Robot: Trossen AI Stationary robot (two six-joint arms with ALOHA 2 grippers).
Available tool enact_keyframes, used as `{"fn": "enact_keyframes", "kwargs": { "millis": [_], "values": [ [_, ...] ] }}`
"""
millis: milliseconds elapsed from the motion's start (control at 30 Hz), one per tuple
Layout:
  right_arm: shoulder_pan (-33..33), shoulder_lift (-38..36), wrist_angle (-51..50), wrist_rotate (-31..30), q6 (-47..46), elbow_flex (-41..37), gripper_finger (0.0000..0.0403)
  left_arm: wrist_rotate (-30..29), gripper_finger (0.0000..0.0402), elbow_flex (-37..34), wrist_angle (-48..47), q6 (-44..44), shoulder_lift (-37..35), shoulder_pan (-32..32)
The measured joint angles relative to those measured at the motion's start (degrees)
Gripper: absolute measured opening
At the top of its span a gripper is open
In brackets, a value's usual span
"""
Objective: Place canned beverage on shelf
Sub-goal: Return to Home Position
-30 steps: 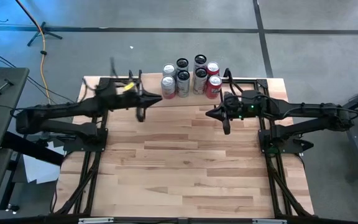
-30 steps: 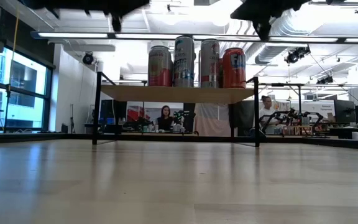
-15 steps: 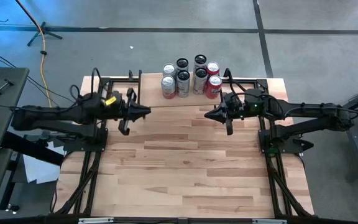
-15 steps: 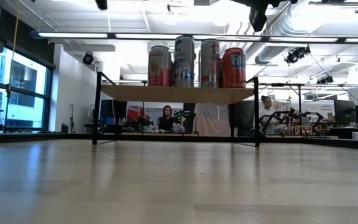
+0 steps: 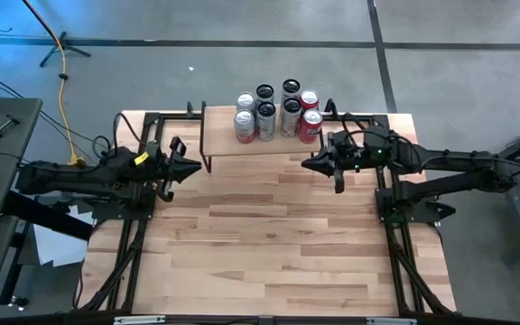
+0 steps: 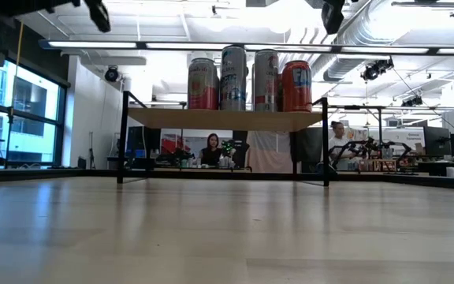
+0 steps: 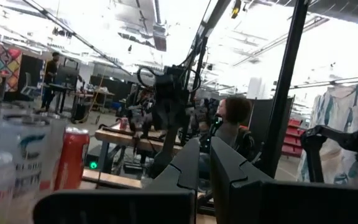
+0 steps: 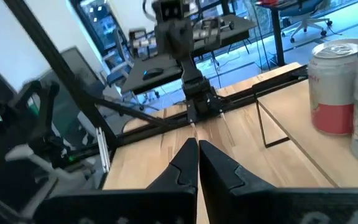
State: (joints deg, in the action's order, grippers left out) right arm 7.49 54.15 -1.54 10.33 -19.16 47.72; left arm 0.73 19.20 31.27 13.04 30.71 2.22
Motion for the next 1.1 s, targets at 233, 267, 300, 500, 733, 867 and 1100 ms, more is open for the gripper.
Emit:
{"fn": "enact_keyframes", "kwargs": {
  "millis": [233, 267, 300, 500, 733, 867, 1100],
  "values": [
    [1.8, -2.7, 0.0, -0.2, -1.6, 0.0, 0.0000, 0.0, 0.0000, -6.5, 4.5, 3.2, -5.4, 0.0],
    [2.0, -3.1, 0.0, -0.2, -1.8, 0.0, 0.0000, 0.0, 0.0000, -7.3, 5.9, 3.3, -6.1, 0.0],
    [2.2, -3.3, 0.0, -0.2, -2.1, 0.0, 0.0000, 0.0, 0.0000, -8.2, 7.0, 3.3, -6.8, 0.0],
    [2.4, -3.9, -0.1, -0.4, -3.7, 0.0, 0.0000, 0.0, 0.0000, -12.1, 8.6, 4.7, -10.4, 0.0],
    [2.4, -3.9, -0.1, -0.4, -4.0, 0.0, 0.0000, 0.0, 0.0000, -14.0, 6.6, 4.9, -15.7, 0.0],
    [2.4, -3.9, -0.1, -0.4, -4.0, 0.0, 0.0000, 0.0, 0.0000, -14.0, 1.1, 4.9, -19.5, 0.0],
    [2.4, -3.9, -0.7, -0.2, -4.0, 0.0, 0.0000, 0.0, 0.0000, -14.0, -8.5, 4.4, -27.5, 0.0]
  ]
}}
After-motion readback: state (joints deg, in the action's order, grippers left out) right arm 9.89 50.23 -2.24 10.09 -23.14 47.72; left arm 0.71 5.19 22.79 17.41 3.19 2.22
